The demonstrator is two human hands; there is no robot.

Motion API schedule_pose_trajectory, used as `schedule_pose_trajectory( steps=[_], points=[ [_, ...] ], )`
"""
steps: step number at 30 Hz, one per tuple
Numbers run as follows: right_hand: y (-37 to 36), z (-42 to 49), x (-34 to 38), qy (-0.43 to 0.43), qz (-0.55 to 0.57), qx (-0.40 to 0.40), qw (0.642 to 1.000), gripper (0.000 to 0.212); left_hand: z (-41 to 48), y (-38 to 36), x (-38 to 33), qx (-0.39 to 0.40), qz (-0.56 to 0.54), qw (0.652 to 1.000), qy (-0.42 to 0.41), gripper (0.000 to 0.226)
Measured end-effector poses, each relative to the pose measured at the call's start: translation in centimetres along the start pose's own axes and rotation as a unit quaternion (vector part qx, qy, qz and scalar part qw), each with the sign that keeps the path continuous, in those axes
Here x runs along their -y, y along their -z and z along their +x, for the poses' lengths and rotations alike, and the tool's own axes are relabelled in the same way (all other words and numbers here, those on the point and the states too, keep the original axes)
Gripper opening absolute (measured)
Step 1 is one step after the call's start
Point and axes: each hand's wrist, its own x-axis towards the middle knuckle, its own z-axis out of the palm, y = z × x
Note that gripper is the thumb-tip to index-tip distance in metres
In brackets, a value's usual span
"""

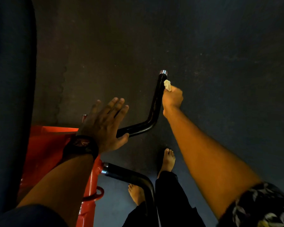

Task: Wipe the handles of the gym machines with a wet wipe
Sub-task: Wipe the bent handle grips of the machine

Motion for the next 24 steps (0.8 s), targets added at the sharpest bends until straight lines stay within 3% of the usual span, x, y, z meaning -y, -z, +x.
schedule_pose_trajectory(
  steps=[6, 11, 16, 19, 22, 24],
  points=[
    [0.5, -0.5, 1.1, -0.006, -0.032, 0.024, 0.999, 0.036, 0.1, -0.3, 0.0, -0.011, 0.001, 1.0, 0.008, 0.092],
    [1.7, -4.9, -3.1, -0.085, -0.027, 0.109, 0.99, 0.029, -0.1, -0.5, 0.0, -0.022, 0.005, 1.0, 0.009, 0.091],
    [2.2, -5.9, -4.3, -0.118, -0.025, 0.135, 0.983, 0.029, -0.1, -0.7, -0.1, -0.03, -0.002, 0.999, 0.012, 0.091],
    [2.9, -7.7, -4.2, -0.024, -0.101, 0.085, 0.991, 0.016, -0.1, -1.1, 0.0, -0.044, -0.011, 0.999, 0.01, 0.091],
    [3.0, -8.7, -2.1, 0.123, -0.173, 0.015, 0.977, 0.026, -0.1, -1.2, 0.0, -0.062, -0.019, 0.998, 0.007, 0.09],
    [2.9, -8.8, -0.8, 0.15, -0.183, 0.019, 0.971, 0.032, -0.1, -1.2, 0.1, -0.071, -0.02, 0.997, 0.006, 0.091]
  ],
)
